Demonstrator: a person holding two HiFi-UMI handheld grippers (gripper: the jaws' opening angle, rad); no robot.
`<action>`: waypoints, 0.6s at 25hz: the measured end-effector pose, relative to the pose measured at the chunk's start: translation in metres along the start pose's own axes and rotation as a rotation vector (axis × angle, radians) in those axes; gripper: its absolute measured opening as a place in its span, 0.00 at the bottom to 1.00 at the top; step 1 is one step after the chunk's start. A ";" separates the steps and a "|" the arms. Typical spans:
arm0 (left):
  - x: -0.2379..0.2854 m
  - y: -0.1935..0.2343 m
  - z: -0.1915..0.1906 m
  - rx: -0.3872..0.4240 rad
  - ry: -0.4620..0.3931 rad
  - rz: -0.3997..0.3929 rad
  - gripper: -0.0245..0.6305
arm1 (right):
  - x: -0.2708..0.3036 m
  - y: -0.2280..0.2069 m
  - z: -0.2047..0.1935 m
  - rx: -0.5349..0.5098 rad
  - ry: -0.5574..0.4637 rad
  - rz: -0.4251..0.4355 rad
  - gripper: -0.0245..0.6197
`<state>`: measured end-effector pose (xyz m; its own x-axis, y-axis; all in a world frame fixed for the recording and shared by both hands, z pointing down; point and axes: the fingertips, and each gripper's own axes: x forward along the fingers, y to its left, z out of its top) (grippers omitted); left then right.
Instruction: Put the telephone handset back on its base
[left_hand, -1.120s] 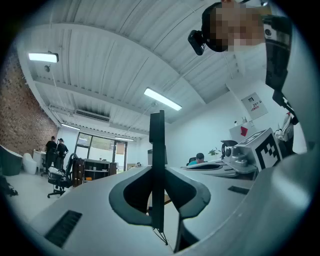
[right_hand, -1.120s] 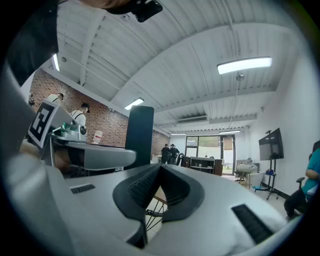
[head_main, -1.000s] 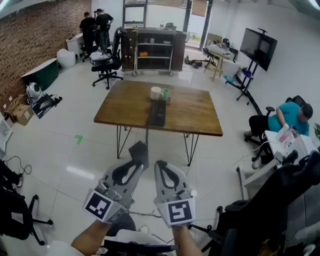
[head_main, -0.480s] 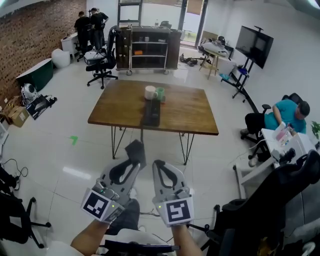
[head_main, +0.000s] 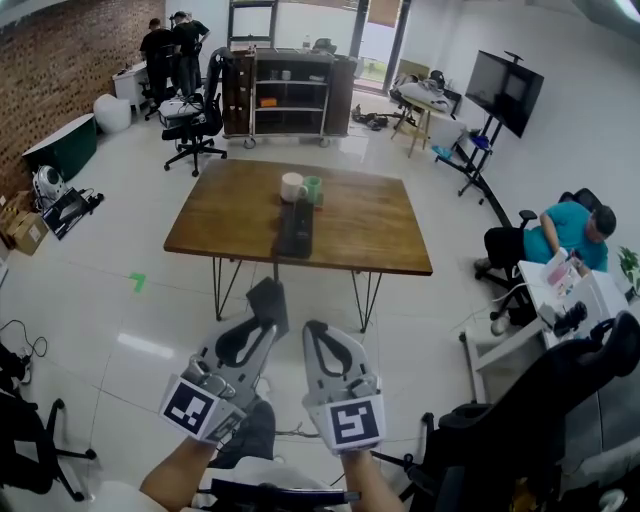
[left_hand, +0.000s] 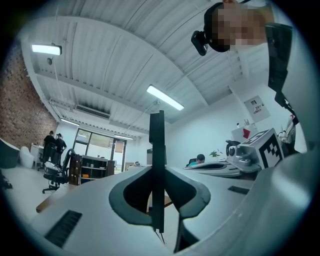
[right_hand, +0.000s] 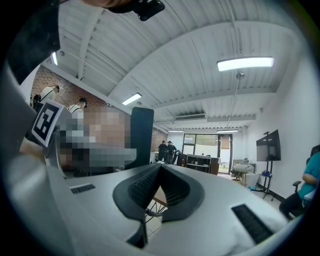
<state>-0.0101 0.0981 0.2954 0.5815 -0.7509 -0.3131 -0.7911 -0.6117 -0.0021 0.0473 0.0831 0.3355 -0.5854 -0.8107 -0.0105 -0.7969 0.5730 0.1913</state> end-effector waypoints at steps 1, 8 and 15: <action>0.003 0.004 -0.001 0.006 -0.003 0.005 0.14 | 0.003 -0.002 -0.001 0.001 0.002 0.000 0.04; 0.020 0.027 -0.018 -0.024 0.024 -0.003 0.14 | 0.030 -0.013 -0.014 0.016 0.019 -0.001 0.04; 0.046 0.057 -0.037 -0.057 0.058 -0.009 0.14 | 0.064 -0.032 -0.023 0.024 0.038 -0.006 0.04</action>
<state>-0.0212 0.0195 0.3158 0.5996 -0.7576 -0.2579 -0.7749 -0.6302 0.0497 0.0389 0.0098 0.3517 -0.5752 -0.8176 0.0258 -0.8038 0.5708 0.1678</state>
